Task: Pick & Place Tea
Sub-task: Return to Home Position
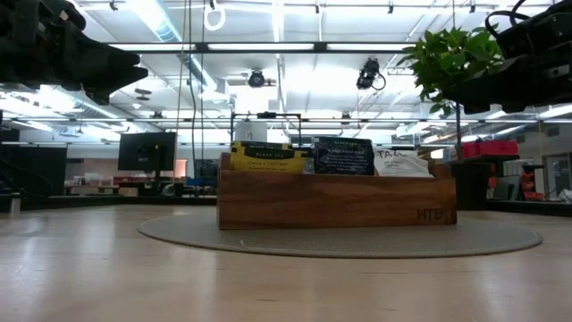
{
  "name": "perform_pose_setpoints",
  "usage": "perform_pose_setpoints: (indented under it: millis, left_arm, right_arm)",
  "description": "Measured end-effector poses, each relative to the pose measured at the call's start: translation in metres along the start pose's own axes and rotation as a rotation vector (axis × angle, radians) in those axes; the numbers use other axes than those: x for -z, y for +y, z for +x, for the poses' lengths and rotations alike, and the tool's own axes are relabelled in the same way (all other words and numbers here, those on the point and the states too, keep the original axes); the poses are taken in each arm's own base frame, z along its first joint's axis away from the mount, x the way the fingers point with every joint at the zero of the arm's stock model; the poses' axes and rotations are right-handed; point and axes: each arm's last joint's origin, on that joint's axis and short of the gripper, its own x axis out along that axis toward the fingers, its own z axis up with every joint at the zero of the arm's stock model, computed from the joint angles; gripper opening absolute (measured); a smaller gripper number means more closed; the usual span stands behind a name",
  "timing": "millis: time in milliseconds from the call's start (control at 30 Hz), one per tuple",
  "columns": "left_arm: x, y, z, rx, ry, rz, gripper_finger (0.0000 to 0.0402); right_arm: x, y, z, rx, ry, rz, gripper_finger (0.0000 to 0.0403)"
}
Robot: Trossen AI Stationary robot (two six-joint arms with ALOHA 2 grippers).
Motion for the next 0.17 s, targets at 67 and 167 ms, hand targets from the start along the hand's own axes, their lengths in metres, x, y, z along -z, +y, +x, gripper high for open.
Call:
perform_pose_setpoints:
  millis: [67,167]
  left_arm:
    - [0.0000,0.0000,0.0000,0.000,0.000,0.000,0.0193]
    - [0.0000,0.0000,0.0000,0.000,0.000,0.000,0.0193]
  right_arm:
    - [0.0000,0.0000,0.0000,0.000,0.000,0.000,0.0130]
    - [0.0000,0.0000,0.0000,0.000,0.000,0.000,0.0130]
